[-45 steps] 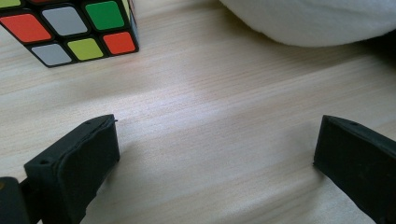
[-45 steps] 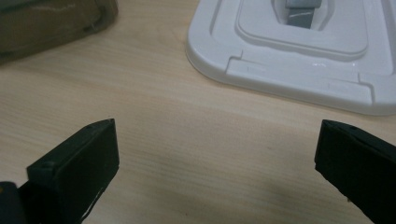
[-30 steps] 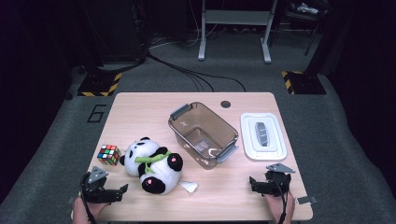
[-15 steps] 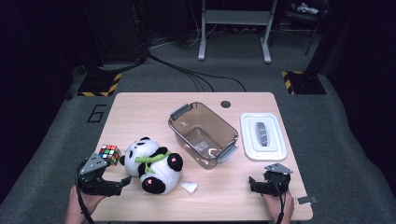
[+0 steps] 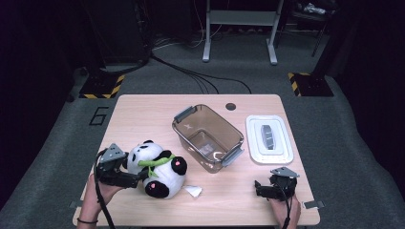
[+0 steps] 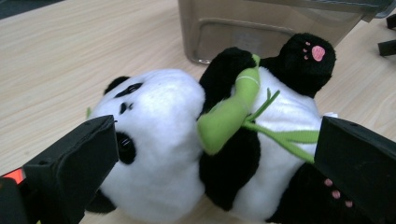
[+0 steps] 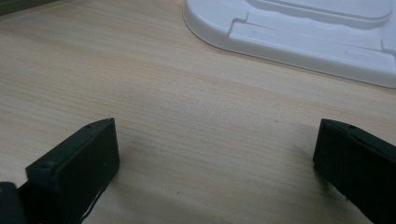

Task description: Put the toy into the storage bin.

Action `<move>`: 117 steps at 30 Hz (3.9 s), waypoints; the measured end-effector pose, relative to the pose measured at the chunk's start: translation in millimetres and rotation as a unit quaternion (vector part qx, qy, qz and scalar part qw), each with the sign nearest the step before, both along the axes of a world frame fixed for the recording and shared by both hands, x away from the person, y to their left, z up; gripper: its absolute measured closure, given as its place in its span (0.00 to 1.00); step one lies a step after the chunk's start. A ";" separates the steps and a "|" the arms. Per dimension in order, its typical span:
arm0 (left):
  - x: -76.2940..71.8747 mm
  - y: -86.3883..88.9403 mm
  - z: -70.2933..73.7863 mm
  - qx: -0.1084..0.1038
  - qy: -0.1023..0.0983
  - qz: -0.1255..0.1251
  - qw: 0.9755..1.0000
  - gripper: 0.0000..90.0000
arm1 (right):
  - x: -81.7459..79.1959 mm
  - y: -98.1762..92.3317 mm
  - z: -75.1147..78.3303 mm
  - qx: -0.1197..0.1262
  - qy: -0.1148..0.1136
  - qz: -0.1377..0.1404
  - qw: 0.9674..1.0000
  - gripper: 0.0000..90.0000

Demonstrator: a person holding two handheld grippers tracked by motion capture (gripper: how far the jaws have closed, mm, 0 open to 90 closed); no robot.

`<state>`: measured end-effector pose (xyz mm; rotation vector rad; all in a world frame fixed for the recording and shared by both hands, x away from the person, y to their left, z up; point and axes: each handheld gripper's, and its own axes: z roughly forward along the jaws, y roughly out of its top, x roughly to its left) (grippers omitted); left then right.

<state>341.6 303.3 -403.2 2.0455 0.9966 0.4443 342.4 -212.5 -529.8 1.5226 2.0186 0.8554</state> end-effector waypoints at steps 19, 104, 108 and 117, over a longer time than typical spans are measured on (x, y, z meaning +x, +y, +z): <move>25.0 -36.5 -24.4 0.035 0.034 -0.047 0.998 0.59 | 0.3 0.3 0.1 0.000 0.000 -0.001 1.000 0.00; 85.8 -32.3 135.3 -0.010 -0.110 -0.131 0.985 0.82 | 0.5 0.2 0.1 -0.001 -0.001 -0.002 1.000 0.00; 92.1 -39.9 140.9 -0.013 -0.113 -0.140 0.984 0.82 | 0.5 0.2 0.1 -0.001 -0.001 -0.002 1.000 0.00; 105.1 -59.7 150.7 -0.017 -0.112 -0.162 0.980 0.82 | 0.5 0.2 0.1 0.000 -0.001 -0.002 1.000 0.00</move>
